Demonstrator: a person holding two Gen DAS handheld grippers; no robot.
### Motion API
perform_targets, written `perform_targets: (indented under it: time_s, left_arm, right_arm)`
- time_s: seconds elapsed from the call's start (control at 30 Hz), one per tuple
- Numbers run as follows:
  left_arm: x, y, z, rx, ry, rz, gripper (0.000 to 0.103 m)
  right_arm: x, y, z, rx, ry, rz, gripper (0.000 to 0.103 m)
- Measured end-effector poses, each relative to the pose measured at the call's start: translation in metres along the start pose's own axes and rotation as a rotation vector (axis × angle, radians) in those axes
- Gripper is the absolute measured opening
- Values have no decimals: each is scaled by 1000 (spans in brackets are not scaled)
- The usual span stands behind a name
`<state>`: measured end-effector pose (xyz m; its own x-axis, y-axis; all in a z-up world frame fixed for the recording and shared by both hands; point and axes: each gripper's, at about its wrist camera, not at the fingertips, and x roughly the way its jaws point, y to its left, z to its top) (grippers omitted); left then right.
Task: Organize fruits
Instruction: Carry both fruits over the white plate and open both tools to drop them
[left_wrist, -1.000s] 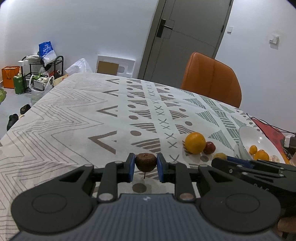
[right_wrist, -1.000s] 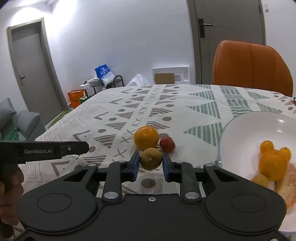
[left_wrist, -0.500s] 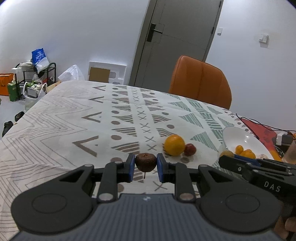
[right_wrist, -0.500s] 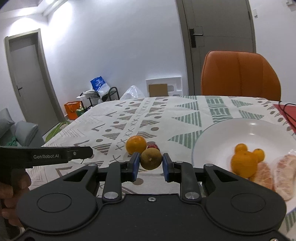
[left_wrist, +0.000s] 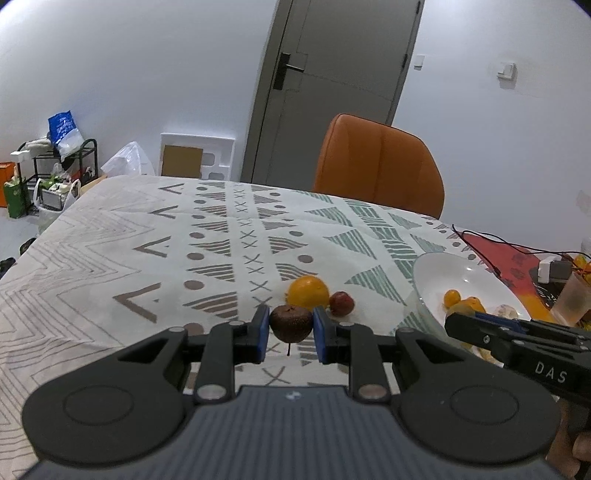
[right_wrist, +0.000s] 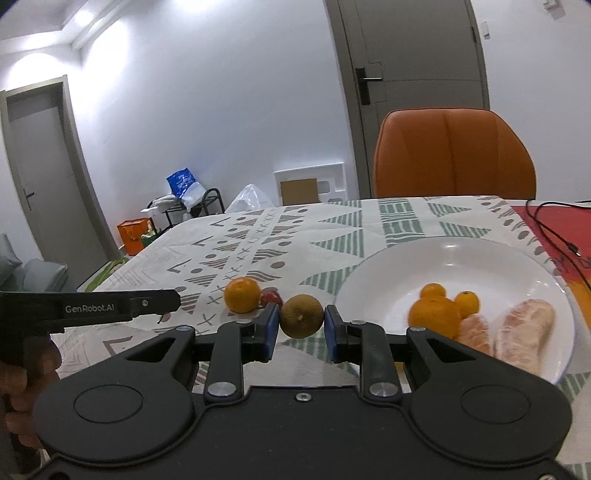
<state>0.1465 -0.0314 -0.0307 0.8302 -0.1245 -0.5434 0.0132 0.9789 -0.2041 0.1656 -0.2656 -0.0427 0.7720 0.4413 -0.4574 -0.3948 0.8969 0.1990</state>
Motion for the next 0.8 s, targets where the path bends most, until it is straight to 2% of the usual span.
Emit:
perform_targets:
  time_s: [0.3, 0.7, 0.8]
  left_arm:
    - [2, -17, -1, 22, 2, -12, 23]
    - [11, -28, 0, 36, 12, -16, 23]
    - [12, -30, 1, 39, 11, -17, 23]
  right_arm:
    - [-9, -23, -1, 38, -16, -38, 25]
    - [2, -43, 0, 60, -12, -56, 25]
    - [4, -45, 2, 59, -12, -43, 29]
